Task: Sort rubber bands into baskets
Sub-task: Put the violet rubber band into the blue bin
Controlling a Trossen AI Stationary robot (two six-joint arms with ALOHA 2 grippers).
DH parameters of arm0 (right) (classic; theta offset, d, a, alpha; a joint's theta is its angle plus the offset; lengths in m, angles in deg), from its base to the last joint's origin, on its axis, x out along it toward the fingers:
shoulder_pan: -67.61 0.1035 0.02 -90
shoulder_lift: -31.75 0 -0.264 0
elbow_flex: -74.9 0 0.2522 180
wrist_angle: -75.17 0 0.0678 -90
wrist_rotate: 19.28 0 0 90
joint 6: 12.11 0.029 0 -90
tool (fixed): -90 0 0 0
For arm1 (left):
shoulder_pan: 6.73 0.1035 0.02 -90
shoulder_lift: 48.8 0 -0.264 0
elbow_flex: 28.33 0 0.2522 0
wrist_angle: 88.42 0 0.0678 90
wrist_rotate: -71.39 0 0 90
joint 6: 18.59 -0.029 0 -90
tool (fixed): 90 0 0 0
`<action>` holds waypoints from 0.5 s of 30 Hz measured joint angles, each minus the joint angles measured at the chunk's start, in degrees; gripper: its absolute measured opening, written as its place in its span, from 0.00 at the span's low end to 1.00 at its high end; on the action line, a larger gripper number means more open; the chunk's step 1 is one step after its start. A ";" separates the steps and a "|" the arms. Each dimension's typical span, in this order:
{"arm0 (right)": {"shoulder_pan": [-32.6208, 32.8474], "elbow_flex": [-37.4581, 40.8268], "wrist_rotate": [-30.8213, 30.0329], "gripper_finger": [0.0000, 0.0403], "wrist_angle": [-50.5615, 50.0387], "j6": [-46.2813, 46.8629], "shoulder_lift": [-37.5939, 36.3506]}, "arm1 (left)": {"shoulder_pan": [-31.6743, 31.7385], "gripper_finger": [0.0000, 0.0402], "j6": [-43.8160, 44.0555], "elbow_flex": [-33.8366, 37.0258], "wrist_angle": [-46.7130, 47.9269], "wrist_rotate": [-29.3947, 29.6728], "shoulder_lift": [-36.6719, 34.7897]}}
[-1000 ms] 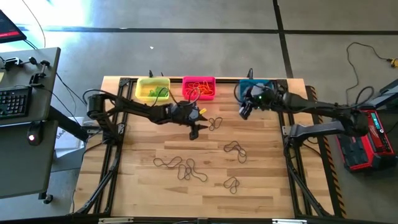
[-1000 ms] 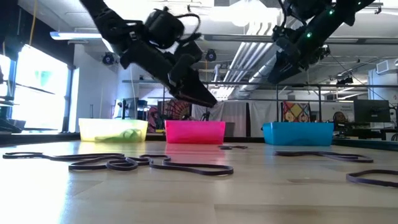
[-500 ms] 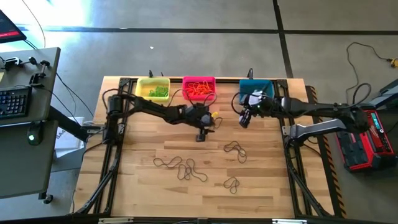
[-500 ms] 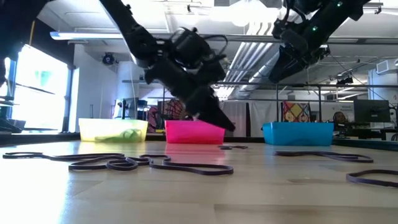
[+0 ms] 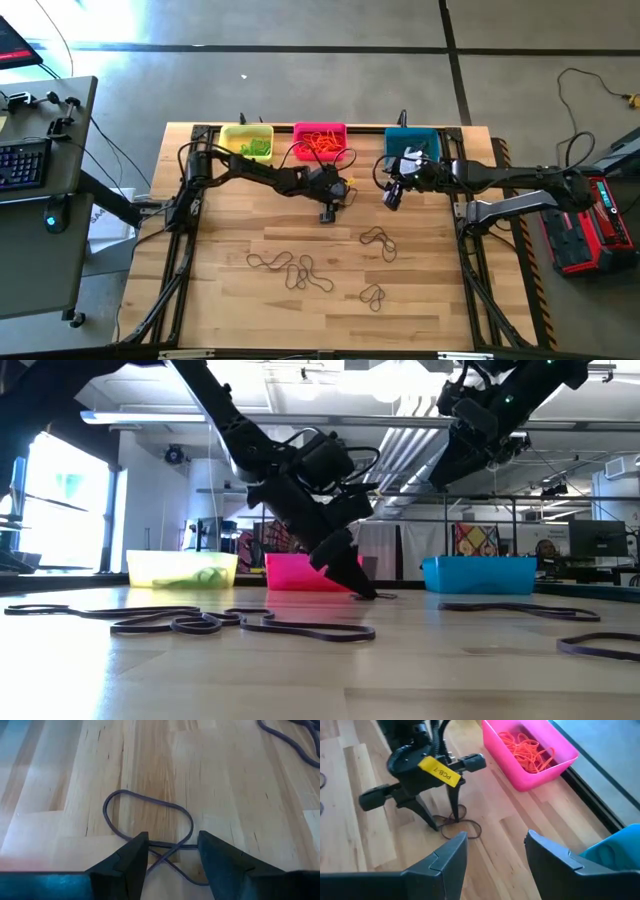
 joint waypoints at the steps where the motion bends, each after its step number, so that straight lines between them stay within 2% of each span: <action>1: 0.00 0.00 -0.40 0.47 -0.03 -0.08 0.00 | -0.03 0.40 0.28 0.01 0.13 0.18 -0.01; 5: 0.00 0.00 -0.36 0.47 -0.45 -0.74 0.00 | -0.05 0.29 0.62 0.11 1.04 0.11 -0.56; 10: 0.00 3.07 -0.41 0.43 4.00 -2.24 0.07 | 0.14 0.05 1.89 0.43 2.88 -2.12 -2.49; 15: 0.00 9.22 -0.56 0.33 13.66 -3.16 0.22 | 0.61 0.02 2.71 0.39 2.72 -2.63 -6.55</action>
